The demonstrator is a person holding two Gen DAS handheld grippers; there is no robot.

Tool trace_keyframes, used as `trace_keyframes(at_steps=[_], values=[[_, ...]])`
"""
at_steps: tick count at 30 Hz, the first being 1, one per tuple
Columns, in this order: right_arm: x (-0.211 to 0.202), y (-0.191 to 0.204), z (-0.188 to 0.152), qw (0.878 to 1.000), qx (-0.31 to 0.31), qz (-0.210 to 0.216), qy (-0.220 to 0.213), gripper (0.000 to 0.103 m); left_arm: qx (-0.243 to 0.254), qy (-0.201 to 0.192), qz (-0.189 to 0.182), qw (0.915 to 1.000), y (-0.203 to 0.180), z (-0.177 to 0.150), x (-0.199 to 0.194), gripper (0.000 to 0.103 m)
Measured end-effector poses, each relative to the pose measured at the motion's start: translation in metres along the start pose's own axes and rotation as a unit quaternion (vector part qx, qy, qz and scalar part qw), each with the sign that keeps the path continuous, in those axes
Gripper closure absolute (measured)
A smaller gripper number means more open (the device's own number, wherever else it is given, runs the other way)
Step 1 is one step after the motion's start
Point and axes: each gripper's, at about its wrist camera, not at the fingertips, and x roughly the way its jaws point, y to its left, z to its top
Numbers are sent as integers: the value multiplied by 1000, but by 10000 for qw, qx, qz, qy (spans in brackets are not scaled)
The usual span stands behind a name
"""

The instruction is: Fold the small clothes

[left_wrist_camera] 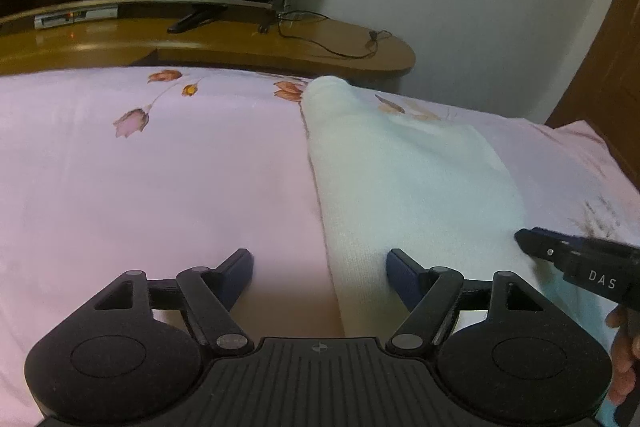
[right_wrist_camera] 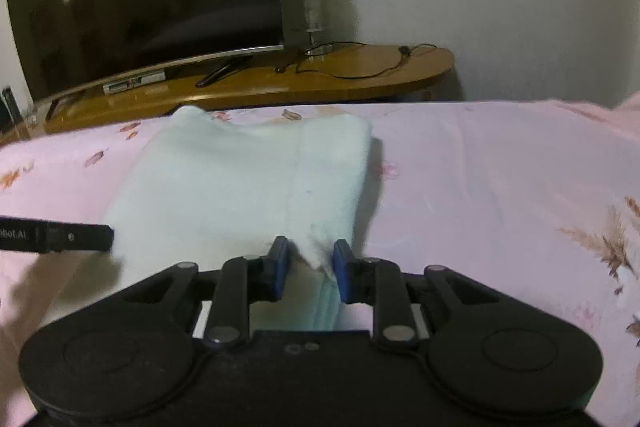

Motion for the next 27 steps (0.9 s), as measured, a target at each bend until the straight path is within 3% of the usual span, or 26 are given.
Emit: trace_keyframes(at_steps=[7, 9, 11, 13, 14, 15, 16, 18, 20, 22, 24, 27], values=[[-5, 0, 8, 9999, 4, -8, 109, 73, 203, 32, 63, 9998, -3, 7, -7, 29], [-11, 5, 13, 9998, 98, -63, -140, 73, 250, 20, 71, 9997, -4, 9, -7, 29], [-21, 2, 14, 9980, 455, 223, -383, 73, 230, 18, 56, 9997, -3, 9, -6, 29], [-10, 4, 9, 9990, 362, 197, -148, 74, 211, 28, 35, 9998, -3, 9, -6, 29], [3, 5, 4, 9997, 174, -4, 187, 69, 234, 28, 60, 9997, -3, 9, -6, 29], [6, 2, -1, 9998, 161, 1, 152, 67, 269, 36, 67, 9996, -4, 9, -6, 29], [7, -3, 0, 9993, 306, -26, 202, 57, 303, 48, 76, 9995, -4, 10, -7, 29], [0, -13, 6, 9971, 697, 100, 280, 58, 353, 54, 112, 9993, -4, 11, -9, 29], [-13, -21, 8, 9956, 909, 217, 71, 59, 313, -50, 53, 9995, -3, 14, -17, 29], [-17, -36, 7, 9904, 1273, 534, 94, 59, 189, -67, -262, 9995, 1, 17, -20, 29], [-14, -57, 4, 9778, 1875, 914, 220, 60, -252, 213, -913, 9953, 13, 18, -14, 29], [-3, -85, -3, 9556, 2558, 1404, 419, 58, -1204, 939, -2081, 9661, 38, 15, 10, 29]])
